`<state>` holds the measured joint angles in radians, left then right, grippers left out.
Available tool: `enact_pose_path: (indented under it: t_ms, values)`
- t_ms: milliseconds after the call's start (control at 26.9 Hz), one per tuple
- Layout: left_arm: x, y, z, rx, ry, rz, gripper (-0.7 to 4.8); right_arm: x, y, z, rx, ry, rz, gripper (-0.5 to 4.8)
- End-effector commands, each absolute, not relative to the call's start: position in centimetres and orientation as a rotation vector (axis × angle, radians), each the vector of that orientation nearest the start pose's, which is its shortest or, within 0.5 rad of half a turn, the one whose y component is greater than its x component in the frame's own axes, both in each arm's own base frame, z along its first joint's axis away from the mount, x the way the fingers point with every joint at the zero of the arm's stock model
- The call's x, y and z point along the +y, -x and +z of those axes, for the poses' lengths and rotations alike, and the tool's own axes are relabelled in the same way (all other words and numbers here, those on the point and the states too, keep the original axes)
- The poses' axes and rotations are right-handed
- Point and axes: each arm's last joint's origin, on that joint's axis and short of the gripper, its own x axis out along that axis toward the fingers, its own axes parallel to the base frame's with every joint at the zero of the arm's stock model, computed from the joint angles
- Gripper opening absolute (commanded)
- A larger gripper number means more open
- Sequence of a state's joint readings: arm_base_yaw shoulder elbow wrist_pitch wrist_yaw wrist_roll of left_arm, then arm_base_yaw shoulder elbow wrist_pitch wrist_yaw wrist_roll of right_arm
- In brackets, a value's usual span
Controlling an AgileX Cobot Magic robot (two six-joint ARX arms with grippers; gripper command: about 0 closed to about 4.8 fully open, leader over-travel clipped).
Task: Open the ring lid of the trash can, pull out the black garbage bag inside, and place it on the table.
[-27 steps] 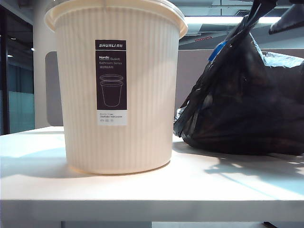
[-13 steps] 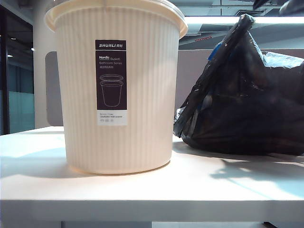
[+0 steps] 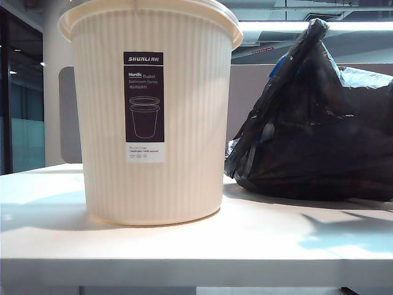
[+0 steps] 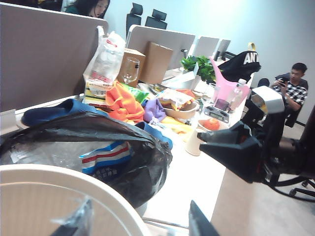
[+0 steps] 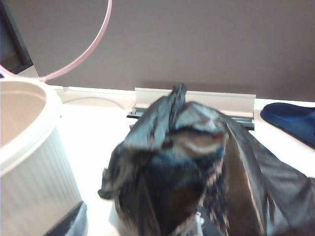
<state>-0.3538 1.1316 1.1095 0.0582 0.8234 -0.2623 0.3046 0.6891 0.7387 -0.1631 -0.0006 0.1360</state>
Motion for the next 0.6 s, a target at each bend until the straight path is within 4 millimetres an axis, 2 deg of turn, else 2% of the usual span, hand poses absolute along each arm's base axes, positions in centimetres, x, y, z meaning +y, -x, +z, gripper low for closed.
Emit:
enact_pose_path:
  t_ms: [37,335,595]
  values:
    - [-10.3,-21.5,40.4,0.094,0.212,-1.191,2.46,4.2,-13.3,32.5,0.098,-0.127,0.303,2.74]
    - [-9.6,-19.6,41.2,0.065,0.168,-1.211,2.45,3.1,-9.9,31.3,0.026,-0.159,0.309,2.74]
    - [-8.0,-15.6,41.1,0.121,0.047,-1.136,2.43,3.2,-9.3,30.3,0.064,-0.159,0.374,2.73]
